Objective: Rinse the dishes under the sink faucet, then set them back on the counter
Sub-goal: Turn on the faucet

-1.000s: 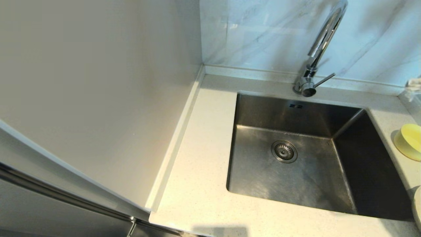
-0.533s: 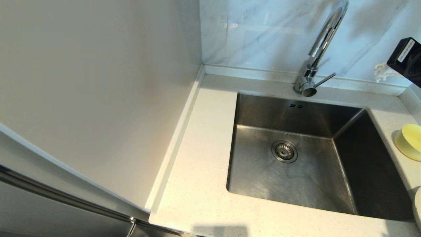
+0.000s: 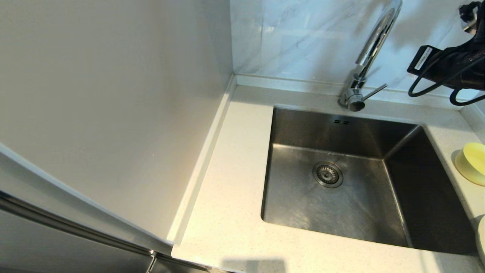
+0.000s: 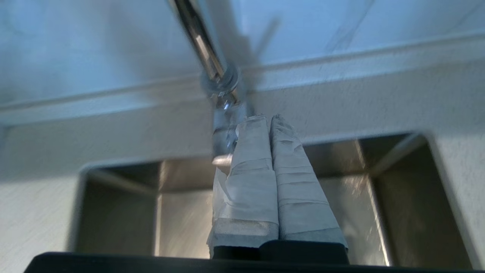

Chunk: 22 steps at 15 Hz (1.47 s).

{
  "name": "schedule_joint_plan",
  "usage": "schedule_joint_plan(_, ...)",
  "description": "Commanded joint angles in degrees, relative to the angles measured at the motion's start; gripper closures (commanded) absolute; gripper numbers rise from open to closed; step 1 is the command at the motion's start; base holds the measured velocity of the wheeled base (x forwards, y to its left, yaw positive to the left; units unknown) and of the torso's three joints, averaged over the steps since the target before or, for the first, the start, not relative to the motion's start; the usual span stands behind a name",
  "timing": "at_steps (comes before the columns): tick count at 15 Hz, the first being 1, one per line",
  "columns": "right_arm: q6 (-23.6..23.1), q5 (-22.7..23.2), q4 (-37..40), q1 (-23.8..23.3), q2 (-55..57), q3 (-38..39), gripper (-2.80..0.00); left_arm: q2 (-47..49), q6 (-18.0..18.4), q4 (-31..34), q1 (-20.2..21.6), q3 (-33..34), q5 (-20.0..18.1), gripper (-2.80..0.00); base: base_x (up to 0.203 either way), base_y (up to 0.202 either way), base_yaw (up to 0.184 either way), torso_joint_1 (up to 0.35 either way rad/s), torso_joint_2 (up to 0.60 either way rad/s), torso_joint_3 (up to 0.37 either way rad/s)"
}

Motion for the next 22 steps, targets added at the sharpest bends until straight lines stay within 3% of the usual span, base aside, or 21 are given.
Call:
schedule_joint_plan(1,-0.5,-1.1,-2.1,0.0,4.2,-1.0,0.00,0.0,0.0,0.0,0.0,0.0,0.0,0.00,0.000,0.000,0.000,0.000,0.00,0.000)
schedule_joint_plan(14,-0.4,-4.1,-3.2,0.4,16.1,-13.2,0.00,0.0,0.0,0.0,0.0,0.0,0.0,0.00,0.000,0.000,0.000,0.000,0.00,0.000)
schedule_joint_plan(18,-0.4,-4.1,-2.8,0.4,15.1,-10.9,0.00,0.0,0.0,0.0,0.0,0.0,0.0,0.00,0.000,0.000,0.000,0.000,0.00,0.000)
schedule_joint_plan(22,-0.5,-2.6,-0.7,0.3,9.3,-3.0,0.00,0.0,0.0,0.0,0.0,0.0,0.0,0.00,0.000,0.000,0.000,0.000,0.00,0.000)
